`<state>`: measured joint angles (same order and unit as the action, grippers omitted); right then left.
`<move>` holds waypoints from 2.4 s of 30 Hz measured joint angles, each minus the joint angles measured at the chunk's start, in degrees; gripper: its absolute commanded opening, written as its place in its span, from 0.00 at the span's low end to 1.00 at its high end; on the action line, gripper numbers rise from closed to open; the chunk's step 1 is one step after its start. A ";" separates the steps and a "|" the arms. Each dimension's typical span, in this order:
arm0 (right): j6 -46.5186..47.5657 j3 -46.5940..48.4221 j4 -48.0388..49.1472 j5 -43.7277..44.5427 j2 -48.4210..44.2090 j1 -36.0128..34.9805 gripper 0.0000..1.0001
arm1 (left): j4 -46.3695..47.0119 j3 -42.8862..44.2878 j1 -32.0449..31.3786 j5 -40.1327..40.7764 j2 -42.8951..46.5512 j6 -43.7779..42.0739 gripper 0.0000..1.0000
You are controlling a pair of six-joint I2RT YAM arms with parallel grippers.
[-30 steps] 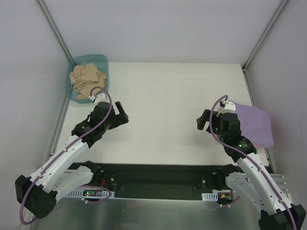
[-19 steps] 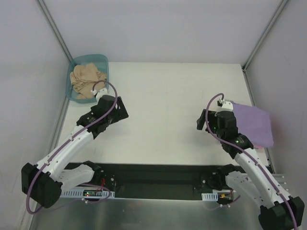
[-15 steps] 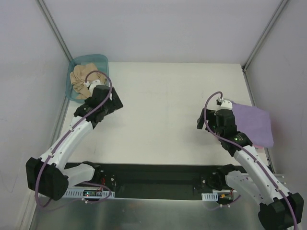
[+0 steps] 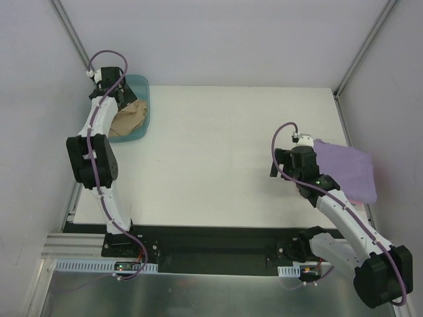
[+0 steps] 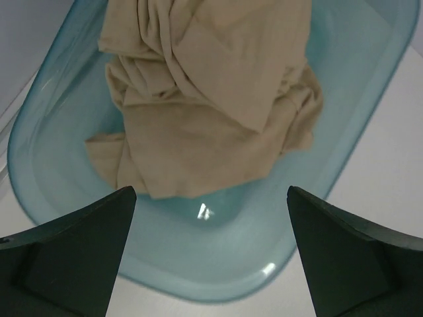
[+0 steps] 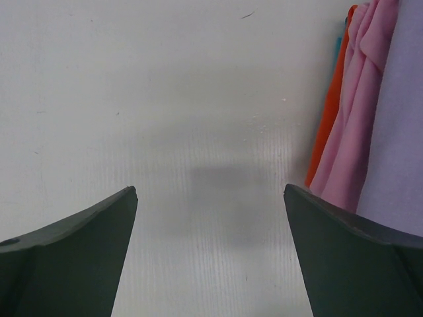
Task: Fold and stack the t-shirts
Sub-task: Grab crumpled tshirt from bin with the left arm, then move the tshirt to the center of the board
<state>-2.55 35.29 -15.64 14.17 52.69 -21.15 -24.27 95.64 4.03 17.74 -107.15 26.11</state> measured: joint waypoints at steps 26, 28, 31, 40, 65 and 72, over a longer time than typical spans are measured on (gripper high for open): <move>1.64 1.38 0.48 0.59 7.17 -0.02 0.97 | -0.57 35.23 7.65 -7.28 -36.59 -3.04 0.00; 1.64 1.38 0.46 0.52 7.17 -0.02 0.97 | -0.72 34.64 7.69 -7.65 -34.93 -3.17 0.00; 1.60 1.38 0.46 0.26 7.02 -0.02 0.97 | -0.81 31.45 7.69 -10.21 -29.59 -3.15 0.00; 1.53 1.36 0.44 -1.44 0.70 -0.02 0.97 | 7.61 10.93 6.93 -21.77 -5.44 0.28 0.00; -0.70 -0.48 -1.79 -1.55 -14.08 -0.02 0.97 | 17.11 4.72 -29.57 -28.85 40.15 -6.82 0.00; -1.11 -0.48 -2.80 -1.14 -16.02 -0.02 0.97 | 17.94 -6.64 -38.99 -30.45 33.68 -5.97 0.14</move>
<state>-3.66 34.81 -18.44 13.04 36.67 -21.17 -6.33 88.99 -34.96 -12.71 -73.47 20.14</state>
